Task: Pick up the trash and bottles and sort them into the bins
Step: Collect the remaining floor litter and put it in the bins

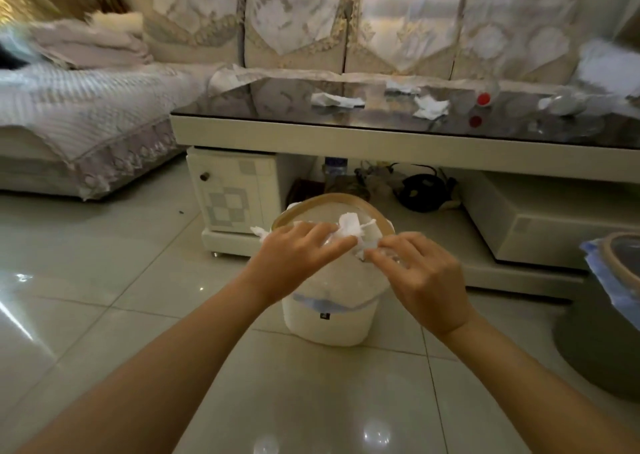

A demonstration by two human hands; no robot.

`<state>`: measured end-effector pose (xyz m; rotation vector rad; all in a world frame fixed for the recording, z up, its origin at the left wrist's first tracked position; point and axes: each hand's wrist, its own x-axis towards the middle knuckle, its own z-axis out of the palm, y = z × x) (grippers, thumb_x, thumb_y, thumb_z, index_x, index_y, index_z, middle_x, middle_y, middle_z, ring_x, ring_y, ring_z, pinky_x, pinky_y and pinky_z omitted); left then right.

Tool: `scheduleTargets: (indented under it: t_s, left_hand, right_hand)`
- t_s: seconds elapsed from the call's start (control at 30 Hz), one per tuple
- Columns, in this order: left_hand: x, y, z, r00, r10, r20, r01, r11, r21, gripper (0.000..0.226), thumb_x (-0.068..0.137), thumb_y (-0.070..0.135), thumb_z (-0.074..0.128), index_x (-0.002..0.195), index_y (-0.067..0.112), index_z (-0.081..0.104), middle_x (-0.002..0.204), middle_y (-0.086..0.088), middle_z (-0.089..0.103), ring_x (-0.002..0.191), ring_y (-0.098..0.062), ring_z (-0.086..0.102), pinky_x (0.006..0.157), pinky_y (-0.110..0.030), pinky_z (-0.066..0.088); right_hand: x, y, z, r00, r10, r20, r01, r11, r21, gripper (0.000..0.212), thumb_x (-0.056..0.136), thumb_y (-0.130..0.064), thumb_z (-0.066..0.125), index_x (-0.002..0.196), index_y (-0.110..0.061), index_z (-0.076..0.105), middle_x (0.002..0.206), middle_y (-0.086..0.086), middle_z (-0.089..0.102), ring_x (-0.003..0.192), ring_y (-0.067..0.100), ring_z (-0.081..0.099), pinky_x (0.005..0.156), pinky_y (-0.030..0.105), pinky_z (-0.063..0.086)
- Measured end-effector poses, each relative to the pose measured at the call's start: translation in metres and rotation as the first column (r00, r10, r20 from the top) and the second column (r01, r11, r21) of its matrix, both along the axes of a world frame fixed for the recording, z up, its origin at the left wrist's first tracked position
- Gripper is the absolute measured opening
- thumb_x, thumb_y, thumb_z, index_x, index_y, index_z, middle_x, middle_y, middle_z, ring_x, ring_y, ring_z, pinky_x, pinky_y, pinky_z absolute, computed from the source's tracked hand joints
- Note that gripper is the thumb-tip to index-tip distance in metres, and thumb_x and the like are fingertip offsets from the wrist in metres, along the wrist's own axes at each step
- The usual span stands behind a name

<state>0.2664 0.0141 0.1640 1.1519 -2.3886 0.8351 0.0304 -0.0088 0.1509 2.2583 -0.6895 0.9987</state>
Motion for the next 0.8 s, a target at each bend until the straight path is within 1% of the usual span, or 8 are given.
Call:
scheduleTargets:
  t_s: [0.13,0.23,0.37,0.5,0.6,0.67,0.73,0.8]
  left_hand:
    - [0.001,-0.038,-0.001,0.997,0.075,-0.012,-0.075,0.997,0.007,0.074,0.071,0.018,0.079,0.134,0.021,0.040,0.120,-0.014,0.061,0.102,-0.028,0.063,0.073,-0.035,0.057]
    - [-0.004,-0.066,-0.014,0.990,0.137,-0.027,-0.135,0.989,0.059,0.081,0.069,0.013,0.081,0.136,0.022,0.036,0.124,-0.014,0.057,0.105,-0.029,0.061,0.071,-0.036,0.059]
    - [-0.013,-0.098,-0.028,0.974,0.225,-0.029,-0.216,0.959,0.184,0.086,0.072,0.019,0.080,0.139,0.024,0.026,0.123,-0.013,0.056,0.102,-0.031,0.061,0.066,-0.039,0.058]
    - [-0.025,-0.119,-0.036,0.947,0.312,-0.077,-0.284,0.924,0.255,0.077,0.085,0.021,0.066,0.146,0.026,0.020,0.133,-0.007,0.046,0.115,-0.025,0.053,0.080,-0.035,0.054]
    - [-0.028,-0.141,-0.037,0.929,0.358,-0.099,-0.328,0.916,0.231,0.077,0.087,0.022,0.063,0.148,0.024,0.015,0.142,-0.003,0.042,0.125,-0.021,0.048,0.092,-0.034,0.050]
    - [-0.029,-0.152,-0.037,0.928,0.372,-0.002,-0.362,0.905,0.221,0.074,0.089,0.027,0.058,0.150,0.023,0.014,0.147,-0.002,0.038,0.133,-0.021,0.039,0.102,-0.037,0.041]
    - [-0.030,-0.157,-0.036,0.914,0.384,0.133,-0.405,0.885,0.229,0.074,0.089,0.028,0.057,0.150,0.023,0.015,0.152,-0.001,0.031,0.139,-0.021,0.029,0.112,-0.038,0.029]
    - [-0.027,-0.159,-0.038,0.884,0.420,0.207,-0.464,0.845,0.266,0.071,0.088,0.022,0.060,0.148,0.026,0.022,0.151,0.000,0.034,0.139,-0.021,0.030,0.113,-0.038,0.025]
  right_hand:
    - [0.024,-0.032,-0.002,0.998,-0.030,0.050,0.030,1.000,-0.002,0.026,0.097,-0.024,0.049,0.103,-0.013,0.072,0.096,0.009,0.069,0.084,0.023,0.062,0.060,0.030,0.051]
    - [0.039,-0.056,-0.010,0.989,-0.086,0.116,0.082,0.996,0.040,0.019,0.093,-0.016,0.054,0.097,-0.013,0.072,0.093,0.006,0.068,0.080,0.023,0.062,0.050,0.028,0.048]
    - [0.050,-0.079,-0.027,0.976,-0.160,0.146,0.134,0.975,0.176,0.021,0.089,-0.017,0.050,0.089,-0.015,0.071,0.092,0.002,0.067,0.080,0.020,0.060,0.051,0.019,0.033]
    - [0.057,-0.095,-0.035,0.972,-0.171,0.163,0.128,0.961,0.246,0.021,0.084,-0.016,0.048,0.084,-0.016,0.069,0.085,-0.001,0.064,0.077,0.016,0.051,0.056,0.019,0.026]
    - [0.062,-0.108,-0.033,0.972,-0.202,0.118,0.153,0.931,0.332,0.011,0.078,-0.007,0.065,0.076,-0.016,0.069,0.083,0.001,0.065,0.077,0.017,0.055,0.058,0.015,0.025]
    - [0.066,-0.116,-0.028,0.982,-0.186,0.031,0.142,0.837,0.528,0.012,0.083,-0.010,0.062,0.085,-0.019,0.069,0.094,0.000,0.066,0.089,0.019,0.059,0.066,0.019,0.033]
    - [0.063,-0.126,-0.024,0.984,-0.140,-0.106,0.171,0.632,0.755,0.018,0.093,-0.024,0.049,0.097,-0.025,0.066,0.100,-0.003,0.065,0.096,0.015,0.056,0.088,0.030,0.036]
    - [0.058,-0.132,-0.023,0.961,-0.078,-0.264,0.269,0.467,0.842,0.027,0.096,-0.032,0.038,0.079,-0.033,0.059,0.081,-0.008,0.060,0.081,0.009,0.051,0.101,0.038,0.030]
